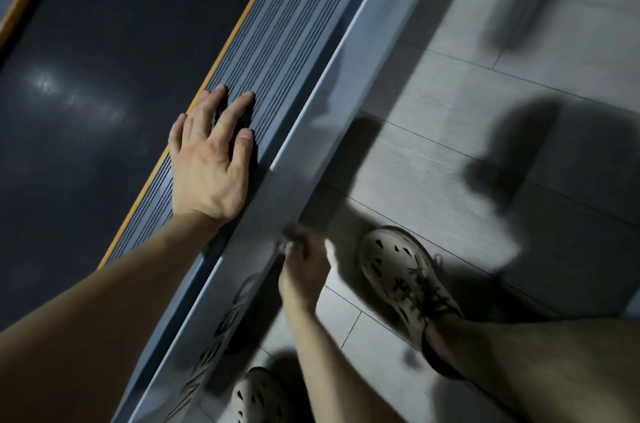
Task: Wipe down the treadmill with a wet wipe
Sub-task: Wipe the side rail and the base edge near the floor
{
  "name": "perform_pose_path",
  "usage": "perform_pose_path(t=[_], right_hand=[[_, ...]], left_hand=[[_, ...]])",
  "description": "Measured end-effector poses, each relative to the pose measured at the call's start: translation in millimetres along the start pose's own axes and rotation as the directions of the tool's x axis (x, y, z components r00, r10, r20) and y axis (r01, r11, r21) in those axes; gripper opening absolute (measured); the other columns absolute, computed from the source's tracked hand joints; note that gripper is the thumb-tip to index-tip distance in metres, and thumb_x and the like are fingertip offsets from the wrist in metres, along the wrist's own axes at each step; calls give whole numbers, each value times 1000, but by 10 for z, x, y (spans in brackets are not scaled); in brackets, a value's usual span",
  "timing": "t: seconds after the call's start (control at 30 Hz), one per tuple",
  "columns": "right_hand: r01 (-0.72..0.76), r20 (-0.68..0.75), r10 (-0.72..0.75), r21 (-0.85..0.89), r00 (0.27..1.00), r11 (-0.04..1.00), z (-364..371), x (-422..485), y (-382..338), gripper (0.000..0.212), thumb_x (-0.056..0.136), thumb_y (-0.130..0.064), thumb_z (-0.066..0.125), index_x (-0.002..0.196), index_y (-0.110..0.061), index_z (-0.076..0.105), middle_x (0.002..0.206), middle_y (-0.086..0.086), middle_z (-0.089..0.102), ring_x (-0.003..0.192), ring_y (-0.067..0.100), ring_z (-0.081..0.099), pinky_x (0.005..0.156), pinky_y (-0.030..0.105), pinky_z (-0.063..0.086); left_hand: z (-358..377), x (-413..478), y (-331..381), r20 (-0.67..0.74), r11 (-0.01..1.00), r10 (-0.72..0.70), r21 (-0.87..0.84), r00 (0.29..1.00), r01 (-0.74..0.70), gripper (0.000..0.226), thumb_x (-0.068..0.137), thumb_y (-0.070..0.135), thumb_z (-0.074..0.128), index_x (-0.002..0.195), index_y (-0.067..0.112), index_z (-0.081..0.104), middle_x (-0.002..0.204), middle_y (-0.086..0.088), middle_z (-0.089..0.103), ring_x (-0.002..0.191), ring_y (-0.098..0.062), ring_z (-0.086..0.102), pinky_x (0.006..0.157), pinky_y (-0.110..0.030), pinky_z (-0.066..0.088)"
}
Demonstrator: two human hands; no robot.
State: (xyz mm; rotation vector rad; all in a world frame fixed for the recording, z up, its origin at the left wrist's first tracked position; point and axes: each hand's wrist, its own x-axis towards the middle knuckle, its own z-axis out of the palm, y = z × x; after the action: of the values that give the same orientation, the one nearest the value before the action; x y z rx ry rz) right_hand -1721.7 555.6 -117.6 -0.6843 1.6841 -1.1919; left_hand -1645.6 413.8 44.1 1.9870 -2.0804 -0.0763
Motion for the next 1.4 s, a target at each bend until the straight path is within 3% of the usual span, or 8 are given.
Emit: perform_pose_path(t=[0.37,0.43,0.63,0.77,0.87,1.07,1.17,1.4], right_hand=[[98,-200,-37,303,979,948,-175,2162,-1446,28,92,10,70,105,-12,81,113,7,72,97,11,69,89,25,58],[154,-194,-128,123,973,980,-175,1839,-1403,32,92,6,69,108,-19,81,117,1,70,103,11,65,93,25,55],[280,-40,-278,195,960,940,-57,-321,-774,32,93,13,68,106,-14,78,115,-5,67,109,26,69,88,53,57],[282,-114,-266,158,957,946,-26,693,-1256,41,86,19,60,106,-12,78,106,-19,61,102,-3,60,97,22,48],[268,-258,-210,215,943,939,-74,1895,-2024,33,88,16,64,103,-9,80,108,-4,59,97,7,59,86,3,42],[364,-94,-397,-253,913,897,-308,2563,-2565,40,91,9,53,107,-23,71,115,-3,56,87,15,58,74,28,53],[495,151,-477,-404,866,770,-516,2653,-2649,33,92,8,57,106,-20,69,117,4,59,90,19,59,74,20,49],[493,50,-492,-177,869,852,-472,2362,-2397,41,95,8,60,123,-17,76,119,2,61,102,14,62,86,-1,41]], left_hand=[[13,3,11,-10,1000,-9,-12,1000,9,49,110,39,40,158,39,45,168,3,36,160,-19,26,128,-55,17],[13,4,21,-7,1000,-11,-16,1000,11,49,110,40,39,159,39,45,168,3,36,160,-18,25,128,-55,17],[-15,1,33,4,1000,-11,-12,1000,11,50,110,40,39,159,39,45,168,3,35,160,-19,25,129,-55,16],[-3,0,27,3,1000,-11,-4,1000,11,50,110,40,38,159,39,44,169,4,35,160,-18,24,130,-54,15],[-2,5,35,-3,1000,-15,-12,1000,15,49,111,42,37,159,39,45,169,4,35,161,-16,23,130,-53,14],[-13,-11,57,11,1000,-19,4,1000,19,50,111,44,34,159,39,45,168,1,36,161,-19,23,130,-54,13],[-16,0,60,14,1000,-22,20,1000,22,49,110,44,35,159,40,45,168,2,36,161,-19,24,130,-54,14],[-33,-12,46,12,999,-34,17,999,34,49,110,44,35,158,40,45,169,4,35,161,-18,23,130,-53,14]])
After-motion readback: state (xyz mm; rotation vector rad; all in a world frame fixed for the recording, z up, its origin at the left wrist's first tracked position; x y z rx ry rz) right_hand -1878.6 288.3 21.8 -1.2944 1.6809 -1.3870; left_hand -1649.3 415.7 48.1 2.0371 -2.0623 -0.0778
